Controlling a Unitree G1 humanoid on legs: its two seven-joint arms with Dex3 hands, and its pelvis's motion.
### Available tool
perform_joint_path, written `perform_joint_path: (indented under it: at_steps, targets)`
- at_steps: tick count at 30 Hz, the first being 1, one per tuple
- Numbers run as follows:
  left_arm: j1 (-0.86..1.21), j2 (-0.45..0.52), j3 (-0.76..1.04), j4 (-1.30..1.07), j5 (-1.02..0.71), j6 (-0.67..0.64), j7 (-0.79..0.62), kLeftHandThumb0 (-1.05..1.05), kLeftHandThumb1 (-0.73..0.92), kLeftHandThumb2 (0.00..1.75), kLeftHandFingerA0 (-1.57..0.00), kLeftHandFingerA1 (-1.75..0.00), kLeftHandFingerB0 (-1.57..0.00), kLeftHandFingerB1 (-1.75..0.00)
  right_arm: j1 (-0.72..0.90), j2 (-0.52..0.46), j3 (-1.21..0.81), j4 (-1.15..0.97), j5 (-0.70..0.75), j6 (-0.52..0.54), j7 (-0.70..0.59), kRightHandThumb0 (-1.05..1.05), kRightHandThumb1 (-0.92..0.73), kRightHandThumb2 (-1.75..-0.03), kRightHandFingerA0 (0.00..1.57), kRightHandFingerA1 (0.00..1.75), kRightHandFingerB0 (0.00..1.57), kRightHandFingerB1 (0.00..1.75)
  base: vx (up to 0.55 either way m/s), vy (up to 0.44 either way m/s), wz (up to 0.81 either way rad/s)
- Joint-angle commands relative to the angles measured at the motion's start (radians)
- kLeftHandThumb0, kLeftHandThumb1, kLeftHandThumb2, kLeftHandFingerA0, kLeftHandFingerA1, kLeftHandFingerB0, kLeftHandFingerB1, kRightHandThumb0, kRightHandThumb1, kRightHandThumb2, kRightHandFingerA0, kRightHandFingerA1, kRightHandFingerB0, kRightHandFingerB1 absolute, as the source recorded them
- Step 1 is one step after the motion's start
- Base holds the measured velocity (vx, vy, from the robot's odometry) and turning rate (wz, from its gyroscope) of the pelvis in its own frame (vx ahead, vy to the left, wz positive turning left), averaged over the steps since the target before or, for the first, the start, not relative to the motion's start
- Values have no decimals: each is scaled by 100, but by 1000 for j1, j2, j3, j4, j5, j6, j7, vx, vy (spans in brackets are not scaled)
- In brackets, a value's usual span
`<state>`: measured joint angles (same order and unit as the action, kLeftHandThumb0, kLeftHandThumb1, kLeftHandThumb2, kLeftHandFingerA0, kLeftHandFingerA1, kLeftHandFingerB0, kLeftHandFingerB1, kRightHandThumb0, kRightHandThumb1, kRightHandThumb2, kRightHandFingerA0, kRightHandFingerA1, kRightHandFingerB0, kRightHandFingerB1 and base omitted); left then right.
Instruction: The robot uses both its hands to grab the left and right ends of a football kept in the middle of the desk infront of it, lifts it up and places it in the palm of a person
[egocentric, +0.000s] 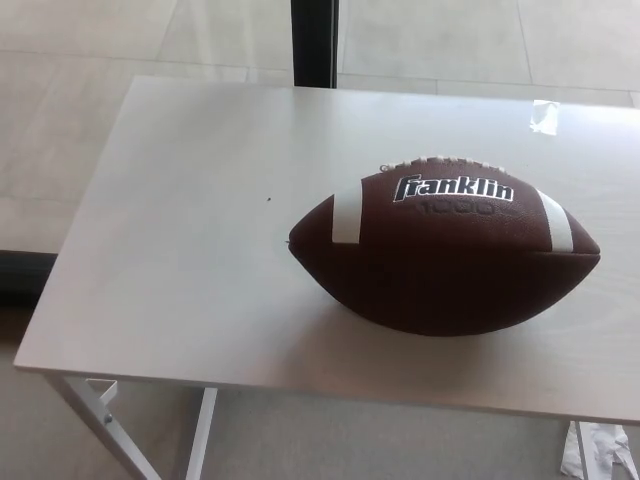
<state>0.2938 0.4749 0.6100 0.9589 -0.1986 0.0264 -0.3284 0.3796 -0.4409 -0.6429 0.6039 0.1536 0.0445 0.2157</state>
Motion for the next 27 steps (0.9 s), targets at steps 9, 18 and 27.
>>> perform_joint_path:
  at_steps: [9,18,27]
  targets:
    - [-162,84,347,-316,-347,86,8,-105,85,66,-27,-57,-16,-48,-214,-34,-407,-366,392,257,-197,-95,-70,-112,18,46,0,7,0,0,0]
    - [-424,131,311,-631,-336,169,130,-105,81,65,-79,-61,-49,-58,-409,-101,-372,-601,387,309,-203,-101,-92,-76,30,40,7,25,0,0,0]
    - [-642,-66,-85,-1034,-232,328,214,-91,73,119,-21,-59,0,-38,-564,-30,-64,-757,279,341,-163,-104,-88,-68,54,54,33,48,0,0,0]
